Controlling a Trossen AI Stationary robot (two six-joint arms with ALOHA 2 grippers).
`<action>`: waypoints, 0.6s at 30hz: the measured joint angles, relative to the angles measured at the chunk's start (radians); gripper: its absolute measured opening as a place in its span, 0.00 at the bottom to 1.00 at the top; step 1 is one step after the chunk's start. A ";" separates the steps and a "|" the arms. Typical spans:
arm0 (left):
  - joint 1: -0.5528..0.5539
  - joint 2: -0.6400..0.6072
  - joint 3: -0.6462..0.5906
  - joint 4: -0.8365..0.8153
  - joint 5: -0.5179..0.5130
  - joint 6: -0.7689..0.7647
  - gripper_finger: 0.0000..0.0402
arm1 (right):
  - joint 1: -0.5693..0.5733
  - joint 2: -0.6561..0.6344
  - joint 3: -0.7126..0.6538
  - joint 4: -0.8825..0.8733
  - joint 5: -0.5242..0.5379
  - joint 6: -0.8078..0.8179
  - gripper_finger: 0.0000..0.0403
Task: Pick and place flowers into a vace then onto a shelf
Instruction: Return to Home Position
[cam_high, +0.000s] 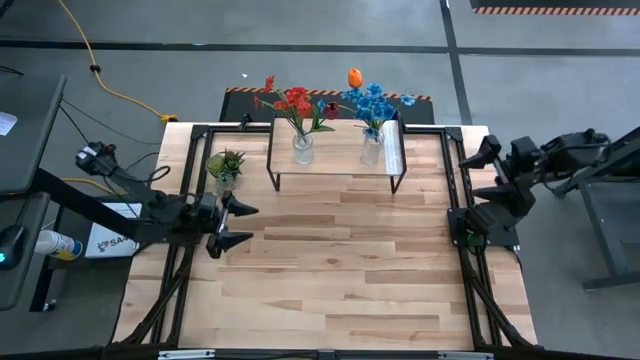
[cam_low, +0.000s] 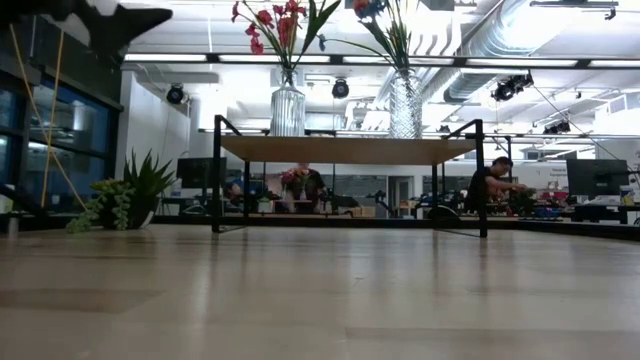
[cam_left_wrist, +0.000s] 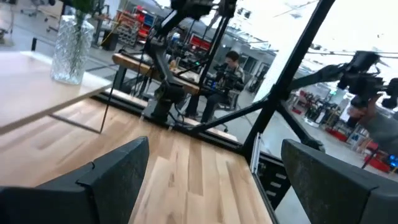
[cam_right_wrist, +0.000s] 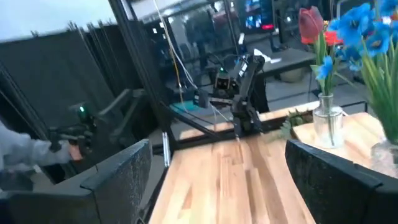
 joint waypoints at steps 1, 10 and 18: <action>0.025 0.000 -0.001 0.004 0.030 0.005 0.99 | 0.000 -0.036 -0.047 0.036 -0.003 -0.004 0.89; 0.201 0.000 0.000 0.009 0.227 0.008 0.99 | 0.000 -0.288 -0.410 0.283 -0.096 -0.019 0.89; 0.285 0.013 0.000 0.011 0.316 0.023 0.99 | 0.000 -0.403 -0.606 0.436 -0.153 -0.084 0.89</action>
